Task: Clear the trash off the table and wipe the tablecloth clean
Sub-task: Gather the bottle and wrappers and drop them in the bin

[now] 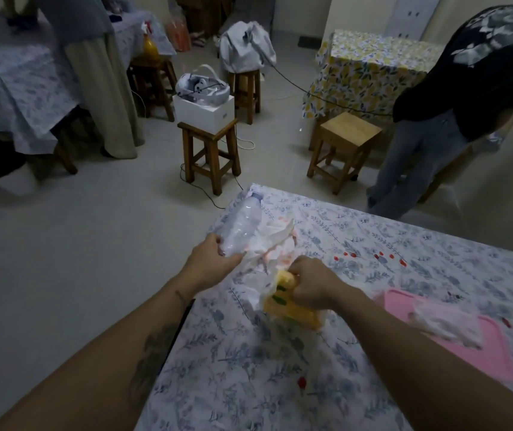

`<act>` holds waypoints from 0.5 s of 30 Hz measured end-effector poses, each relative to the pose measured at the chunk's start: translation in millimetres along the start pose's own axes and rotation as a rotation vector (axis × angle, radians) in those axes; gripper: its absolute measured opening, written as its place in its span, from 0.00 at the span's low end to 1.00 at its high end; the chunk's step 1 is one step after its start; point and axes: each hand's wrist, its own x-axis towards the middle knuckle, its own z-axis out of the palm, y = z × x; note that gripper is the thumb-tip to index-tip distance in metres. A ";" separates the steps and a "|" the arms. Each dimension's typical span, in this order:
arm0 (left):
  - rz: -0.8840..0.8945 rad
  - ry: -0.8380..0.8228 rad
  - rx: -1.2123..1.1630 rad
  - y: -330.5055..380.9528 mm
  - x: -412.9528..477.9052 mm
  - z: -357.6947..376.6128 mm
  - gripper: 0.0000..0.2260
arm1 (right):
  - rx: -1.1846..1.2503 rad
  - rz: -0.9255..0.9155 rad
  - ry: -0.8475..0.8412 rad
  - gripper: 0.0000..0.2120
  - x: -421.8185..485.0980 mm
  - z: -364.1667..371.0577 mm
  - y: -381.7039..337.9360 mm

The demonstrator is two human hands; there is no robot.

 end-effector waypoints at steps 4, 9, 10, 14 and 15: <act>-0.053 -0.036 -0.016 16.1 23.7 9.7 0.25 | -0.178 -0.080 -0.067 0.17 9.8 23.7 -8.6; -0.094 -0.118 -0.125 33.9 43.9 26.0 0.15 | -0.123 -0.013 -0.068 0.23 9.7 43.5 -1.6; -0.101 -0.148 -0.139 38.1 46.5 28.9 0.15 | -0.092 0.020 -0.062 0.27 8.7 45.7 0.7; -0.126 -0.284 -0.100 45.5 54.3 42.5 0.29 | -0.005 0.132 -0.146 0.37 4.5 40.8 10.4; -0.123 -0.296 -0.069 45.3 56.3 46.8 0.32 | 0.039 0.144 -0.176 0.36 2.0 37.1 12.7</act>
